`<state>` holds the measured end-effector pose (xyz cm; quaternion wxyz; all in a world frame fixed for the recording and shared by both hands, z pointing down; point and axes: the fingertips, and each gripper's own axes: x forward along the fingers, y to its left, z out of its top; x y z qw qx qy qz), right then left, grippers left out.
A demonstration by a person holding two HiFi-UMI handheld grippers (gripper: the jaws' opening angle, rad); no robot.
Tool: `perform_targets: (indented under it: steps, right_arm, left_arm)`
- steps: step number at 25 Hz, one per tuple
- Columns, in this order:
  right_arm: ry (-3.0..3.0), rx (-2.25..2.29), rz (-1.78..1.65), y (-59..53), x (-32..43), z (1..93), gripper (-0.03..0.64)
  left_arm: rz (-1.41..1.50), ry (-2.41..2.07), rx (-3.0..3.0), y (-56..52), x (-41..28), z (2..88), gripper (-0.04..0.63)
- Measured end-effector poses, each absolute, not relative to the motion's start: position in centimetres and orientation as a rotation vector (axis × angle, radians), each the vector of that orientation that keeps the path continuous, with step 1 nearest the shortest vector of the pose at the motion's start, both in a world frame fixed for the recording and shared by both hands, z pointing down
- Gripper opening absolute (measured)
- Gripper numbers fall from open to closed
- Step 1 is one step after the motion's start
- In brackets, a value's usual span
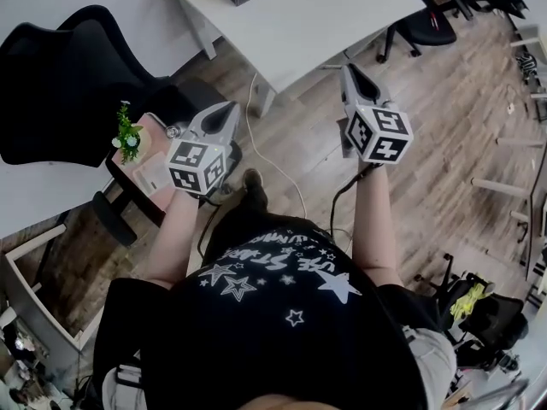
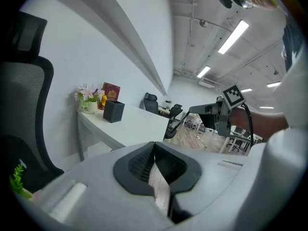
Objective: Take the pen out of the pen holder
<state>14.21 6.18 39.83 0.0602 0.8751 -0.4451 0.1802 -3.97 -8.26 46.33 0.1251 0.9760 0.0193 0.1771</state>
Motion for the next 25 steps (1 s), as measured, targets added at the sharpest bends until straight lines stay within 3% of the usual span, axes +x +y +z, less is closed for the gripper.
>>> perform_targets:
  steps: [25]
  right_arm:
    - [-1.375, 2.716, 0.505, 24.3, 1.9, 38.3, 0.035]
  left_arm:
    - [0.481, 0.181, 2.958, 9.8, -10.9, 41.9, 0.011]
